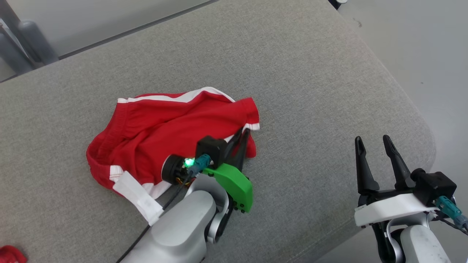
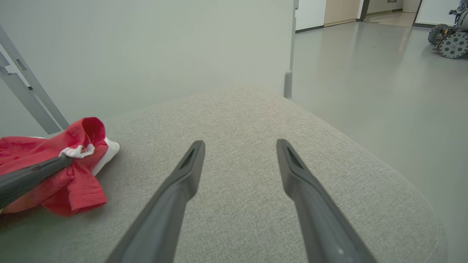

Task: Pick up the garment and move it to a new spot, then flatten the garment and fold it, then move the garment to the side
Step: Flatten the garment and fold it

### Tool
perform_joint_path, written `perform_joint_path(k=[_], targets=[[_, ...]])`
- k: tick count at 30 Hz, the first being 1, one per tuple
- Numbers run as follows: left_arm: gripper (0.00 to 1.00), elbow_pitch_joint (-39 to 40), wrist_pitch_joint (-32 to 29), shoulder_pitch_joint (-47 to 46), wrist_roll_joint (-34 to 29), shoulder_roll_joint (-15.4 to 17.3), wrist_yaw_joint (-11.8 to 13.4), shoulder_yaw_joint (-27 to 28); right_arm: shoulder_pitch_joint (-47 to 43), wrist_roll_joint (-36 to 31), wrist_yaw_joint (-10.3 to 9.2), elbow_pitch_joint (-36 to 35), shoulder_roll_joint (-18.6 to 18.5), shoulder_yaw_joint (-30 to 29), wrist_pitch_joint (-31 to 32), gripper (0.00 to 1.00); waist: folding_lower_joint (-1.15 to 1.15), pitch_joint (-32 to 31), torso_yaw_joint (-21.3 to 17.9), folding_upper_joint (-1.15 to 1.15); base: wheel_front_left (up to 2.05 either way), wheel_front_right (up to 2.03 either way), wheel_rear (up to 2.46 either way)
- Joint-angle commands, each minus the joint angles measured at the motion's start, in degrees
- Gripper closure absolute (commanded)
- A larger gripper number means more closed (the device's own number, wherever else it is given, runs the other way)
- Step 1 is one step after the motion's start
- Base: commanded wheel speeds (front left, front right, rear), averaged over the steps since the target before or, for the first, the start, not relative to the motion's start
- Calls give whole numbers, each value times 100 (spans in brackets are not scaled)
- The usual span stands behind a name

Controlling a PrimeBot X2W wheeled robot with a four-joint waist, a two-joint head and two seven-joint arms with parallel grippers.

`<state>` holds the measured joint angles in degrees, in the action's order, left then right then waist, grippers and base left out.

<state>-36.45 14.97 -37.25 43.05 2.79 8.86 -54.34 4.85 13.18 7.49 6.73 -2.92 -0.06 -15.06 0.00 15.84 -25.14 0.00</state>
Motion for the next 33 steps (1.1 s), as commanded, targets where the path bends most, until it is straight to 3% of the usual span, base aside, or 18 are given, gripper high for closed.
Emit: perform_joint_path(k=[1, 2, 3, 12, 22, 33], targets=[[51, -18, 24, 65, 38, 23, -36, -160, 15, 10, 0, 14, 2, -14, -18, 0, 0, 27, -6, 0, 0, 0, 0], [7, -28, 25, 60, 94, 23, -61, -237, 3, 7, 0, 20, 2, -24, -18, 0, 0, 39, -1, 0, 0, 0, 0], [0, -46, 26, 84, 202, 23, -74, -301, -7, 6, 0, 22, 3, -38, -18, 0, 0, 47, 11, 0, 0, 0, 0], [0, -190, 6, -157, 241, 22, -77, -766, -93, -96, 0, 60, 2, -108, -18, 0, 0, -123, 201, 0, 0, 0, 0], [0, -302, -13, -580, 170, 19, 220, -1059, -107, -137, 0, 49, 1, 1, -18, 0, 0, -225, 157, 0, 0, 0, 0], [0, -546, -484, -975, 156, 23, 493, -1611, 26, 83, 0, 44, 2, 106, -18, 0, 0, 106, -86, 0, 0, 0, 0]])
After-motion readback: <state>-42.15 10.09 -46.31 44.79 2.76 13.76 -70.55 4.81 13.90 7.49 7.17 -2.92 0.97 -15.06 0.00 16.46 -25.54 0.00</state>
